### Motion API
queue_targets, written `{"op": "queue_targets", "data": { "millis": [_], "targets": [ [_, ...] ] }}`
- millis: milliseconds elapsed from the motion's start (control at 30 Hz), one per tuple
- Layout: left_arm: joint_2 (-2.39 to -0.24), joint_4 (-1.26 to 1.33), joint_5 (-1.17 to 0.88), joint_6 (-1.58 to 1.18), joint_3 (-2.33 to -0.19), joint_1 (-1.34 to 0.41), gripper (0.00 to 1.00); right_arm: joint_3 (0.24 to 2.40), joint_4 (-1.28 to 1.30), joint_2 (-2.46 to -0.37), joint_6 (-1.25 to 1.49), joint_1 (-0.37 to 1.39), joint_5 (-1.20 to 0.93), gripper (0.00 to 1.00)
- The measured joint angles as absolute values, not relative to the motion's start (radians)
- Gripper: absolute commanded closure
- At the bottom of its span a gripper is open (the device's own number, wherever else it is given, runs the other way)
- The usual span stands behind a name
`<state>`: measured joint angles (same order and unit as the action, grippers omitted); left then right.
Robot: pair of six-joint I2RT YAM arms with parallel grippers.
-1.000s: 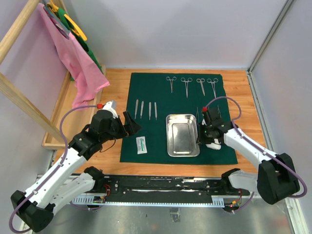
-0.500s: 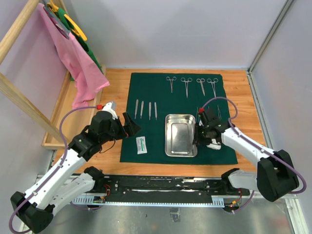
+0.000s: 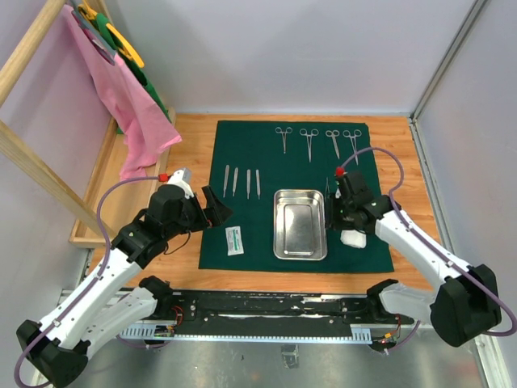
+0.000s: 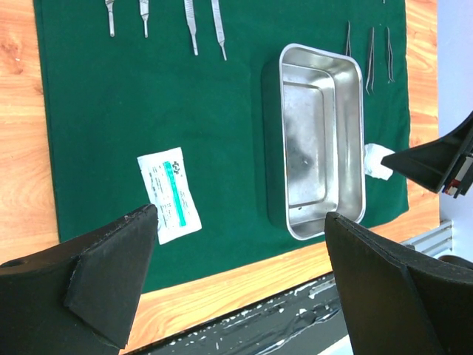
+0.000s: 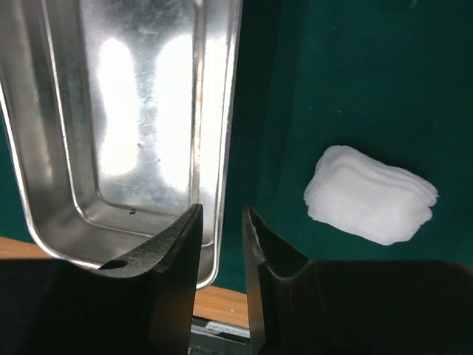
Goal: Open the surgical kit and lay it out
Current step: Move the container from the surgical kit.
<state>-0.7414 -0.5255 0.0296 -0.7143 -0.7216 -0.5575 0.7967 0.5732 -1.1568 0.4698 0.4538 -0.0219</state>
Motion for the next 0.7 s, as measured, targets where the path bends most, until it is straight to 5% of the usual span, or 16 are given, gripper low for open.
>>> {"op": "queue_targets", "data": {
  "millis": [267,700],
  "targets": [
    [-0.742,-0.525,0.033,-0.711,-0.722,-0.558,0.01,0.771,0.581,-1.158,0.434,0.278,-0.02,0.81],
    [-0.741,-0.525,0.034,-0.711,-0.722,-0.558,0.01,0.742,0.476,-1.288,0.421,0.268,-0.123,0.8]
  ]
}}
